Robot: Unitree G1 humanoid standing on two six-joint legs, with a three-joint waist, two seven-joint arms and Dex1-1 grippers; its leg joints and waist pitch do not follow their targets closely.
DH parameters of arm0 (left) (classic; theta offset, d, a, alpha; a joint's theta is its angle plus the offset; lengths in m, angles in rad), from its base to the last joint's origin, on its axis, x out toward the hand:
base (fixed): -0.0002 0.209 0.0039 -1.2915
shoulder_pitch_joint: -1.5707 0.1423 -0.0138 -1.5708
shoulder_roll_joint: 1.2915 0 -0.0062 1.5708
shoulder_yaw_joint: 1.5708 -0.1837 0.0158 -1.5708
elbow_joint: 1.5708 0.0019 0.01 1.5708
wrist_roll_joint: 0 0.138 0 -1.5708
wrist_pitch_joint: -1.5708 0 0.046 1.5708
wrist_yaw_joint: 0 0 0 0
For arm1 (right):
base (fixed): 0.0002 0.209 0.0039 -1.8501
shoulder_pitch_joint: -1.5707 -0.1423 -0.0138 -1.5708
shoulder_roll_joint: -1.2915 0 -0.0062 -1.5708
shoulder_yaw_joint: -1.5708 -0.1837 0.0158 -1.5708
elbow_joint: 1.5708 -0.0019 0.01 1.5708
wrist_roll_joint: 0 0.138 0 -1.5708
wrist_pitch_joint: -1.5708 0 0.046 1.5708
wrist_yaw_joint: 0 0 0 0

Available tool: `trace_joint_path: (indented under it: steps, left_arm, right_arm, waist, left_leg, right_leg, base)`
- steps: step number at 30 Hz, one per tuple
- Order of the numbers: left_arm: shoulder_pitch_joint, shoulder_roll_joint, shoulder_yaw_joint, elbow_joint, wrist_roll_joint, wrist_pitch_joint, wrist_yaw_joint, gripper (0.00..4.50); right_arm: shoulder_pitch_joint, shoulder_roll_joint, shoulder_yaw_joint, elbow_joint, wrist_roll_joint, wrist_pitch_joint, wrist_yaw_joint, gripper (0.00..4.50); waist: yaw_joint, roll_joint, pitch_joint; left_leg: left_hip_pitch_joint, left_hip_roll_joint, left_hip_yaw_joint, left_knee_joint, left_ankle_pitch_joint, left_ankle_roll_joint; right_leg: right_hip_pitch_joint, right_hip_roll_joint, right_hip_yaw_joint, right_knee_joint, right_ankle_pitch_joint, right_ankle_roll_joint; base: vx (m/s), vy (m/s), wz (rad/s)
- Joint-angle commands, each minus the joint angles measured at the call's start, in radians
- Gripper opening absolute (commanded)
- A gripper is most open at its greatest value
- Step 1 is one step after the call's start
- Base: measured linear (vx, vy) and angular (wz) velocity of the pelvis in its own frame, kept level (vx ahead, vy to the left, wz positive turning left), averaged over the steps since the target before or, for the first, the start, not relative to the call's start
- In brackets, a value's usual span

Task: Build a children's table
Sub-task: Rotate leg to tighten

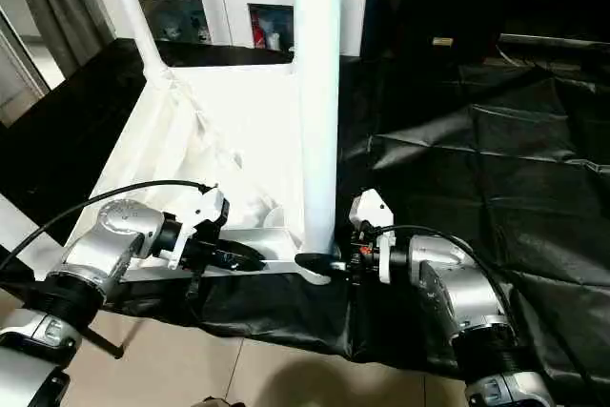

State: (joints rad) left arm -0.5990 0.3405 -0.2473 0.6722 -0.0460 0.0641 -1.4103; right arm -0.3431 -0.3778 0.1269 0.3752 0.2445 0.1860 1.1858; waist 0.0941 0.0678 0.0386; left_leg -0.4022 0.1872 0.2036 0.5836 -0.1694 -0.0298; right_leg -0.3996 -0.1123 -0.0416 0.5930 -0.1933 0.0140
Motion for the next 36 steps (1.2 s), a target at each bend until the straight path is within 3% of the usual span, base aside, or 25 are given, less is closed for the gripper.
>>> trace_joint_path:
  steps: [1, 4, 8, 10, 11, 13, 16, 19, 21, 23, 27, 34, 36]
  left_arm:
    - [0.0, -0.018, -0.008, -0.02, -0.01, -0.001, 0.021, 0.0]
    - [-0.003, -0.028, -0.001, -0.014, -0.007, -0.009, 0.048, 0.0]
    - [-0.028, -0.077, 0.013, 0.031, 0.024, -0.022, 0.182, 0.0]
    - [-0.047, -0.11, 0.022, 0.064, 0.039, -0.029, 0.265, 0.0]
    - [-0.069, -0.153, 0.031, 0.099, 0.047, -0.029, 0.343, 0.0]
    - [-0.087, -0.196, 0.031, 0.129, 0.06, -0.029, 0.415, 0.0]
    - [-0.1, -0.244, 0.032, 0.146, 0.065, -0.025, 0.486, 0.0]
    - [-0.108, -0.29, 0.027, 0.159, 0.069, -0.032, 0.532, 0.0]
    - [-0.113, -0.312, 0.025, 0.167, 0.071, -0.039, 0.535, 0.0]
    - [-0.116, -0.318, 0.024, 0.175, 0.073, -0.047, 0.534, 0.0]
    - [-0.111, -0.295, 0.017, 0.169, 0.069, -0.057, 0.474, 0.0]
    - [-0.086, -0.211, 0.002, 0.129, 0.056, -0.068, 0.319, 0.0]
    - [-0.07, -0.153, -0.005, 0.112, 0.047, -0.08, 0.215, 0.0]
  right_arm:
    - [0.024, 0.016, 0.027, -0.024, 0.021, 0.026, 0.008, 2.59]
    - [0.035, 0.026, 0.023, -0.028, 0.017, 0.027, -0.015, 2.57]
    - [0.04, 0.092, -0.002, 0.04, -0.046, -0.005, -0.208, 2.56]
    - [0.026, 0.129, -0.022, 0.096, -0.083, -0.021, -0.332, 2.55]
    - [0.005, 0.173, -0.047, 0.156, -0.109, -0.022, -0.465, 2.54]
    - [-0.013, 0.222, -0.074, 0.194, -0.114, -0.011, -0.581, 2.53]
    - [-0.025, 0.267, -0.087, 0.22, -0.121, -0.007, -0.673, 2.53]
    - [-0.033, 0.306, -0.069, 0.234, -0.146, -0.029, -0.71, 2.53]
    - [-0.037, 0.33, -0.066, 0.23, -0.128, -0.044, -0.673, 2.53]
    - [-0.04, 0.338, -0.072, 0.224, -0.109, -0.045, -0.655, 3.09]
    - [-0.036, 0.295, -0.049, 0.188, -0.094, -0.033, -0.565, 3.41]
    - [-0.014, 0.187, -0.023, 0.106, -0.046, -0.01, -0.346, 3.41]
    - [-0.011, 0.115, -0.019, 0.074, -0.03, -0.003, -0.229, 3.41]
  waist:
    - [-0.002, -0.008, -0.056]
    - [-0.002, -0.005, -0.054]
    - [-0.005, -0.005, -0.048]
    - [-0.014, -0.005, -0.04]
    - [-0.023, -0.009, -0.035]
    - [-0.031, -0.009, -0.031]
    - [-0.043, -0.011, -0.031]
    - [-0.045, -0.011, -0.029]
    - [-0.046, -0.009, -0.03]
    - [-0.045, -0.007, -0.032]
    - [-0.043, -0.008, -0.038]
    - [-0.027, -0.011, -0.049]
    - [-0.023, -0.011, -0.057]
  left_leg:
    - [0.032, 0.043, -0.016, -0.072, -0.215, 0.063]
    - [0.033, 0.043, -0.016, -0.073, -0.235, 0.055]
    - [0.033, 0.043, -0.018, -0.082, -0.308, 0.018]
    - [0.037, 0.04, -0.02, -0.088, -0.374, -0.013]
    - [0.042, 0.037, -0.027, -0.093, -0.433, -0.044]
    - [0.044, 0.034, -0.035, -0.098, -0.477, -0.063]
    - [0.047, 0.032, -0.04, -0.101, -0.505, -0.058]
    - [0.06, 0.031, -0.039, -0.104, -0.512, -0.043]
    - [0.058, 0.031, -0.04, -0.107, -0.523, -0.039]
    - [0.057, 0.033, -0.042, -0.111, -0.523, -0.037]
    - [0.048, 0.036, -0.038, -0.115, -0.486, -0.029]
    - [0.039, 0.038, -0.023, -0.101, -0.332, 0.035]
    - [0.034, 0.039, -0.02, -0.089, -0.244, 0.07]
  right_leg:
    - [0.037, -0.031, 0.018, -0.052, -0.061, -0.272]
    - [0.036, -0.03, 0.018, -0.054, -0.067, -0.273]
    - [0.033, -0.035, 0.021, -0.064, -0.17, -0.252]
    - [0.025, -0.038, 0.022, -0.078, -0.287, -0.224]
    - [0.021, -0.04, 0.022, -0.089, -0.423, -0.181]
    - [0.018, -0.042, 0.02, -0.1, -0.519, -0.141]
    - [0.017, -0.041, 0.018, -0.112, -0.566, -0.107]
    - [0.01, -0.04, 0.017, -0.129, -0.568, -0.103]
    - [0.012, -0.038, 0.016, -0.129, -0.559, -0.102]
    - [0.015, -0.037, 0.016, -0.127, -0.528, -0.109]
    - [0.024, -0.036, 0.02, -0.114, -0.403, -0.145]
    - [0.039, -0.04, 0.021, -0.097, -0.259, -0.198]
    - [0.045, -0.038, 0.015, -0.083, -0.148, -0.234]
  base:
    - [0.0, 0.0, 0.0]
    - [0.0, 0.0, 0.0]
    - [0.0, 0.0, 0.0]
    - [-0.026, -0.001, -0.01]
    - [-0.065, 0.004, -0.06]
    - [-0.064, 0.006, -0.07]
    - [-0.035, 0.007, -0.04]
    - [0.0, 0.0, 0.0]
    - [0.0, 0.0, 0.0]
    - [0.0, 0.0, 0.0]
    - [0.0, 0.0, 0.0]
    - [0.007, -0.003, 0.0]
    - [0.062, -0.019, 0.0]
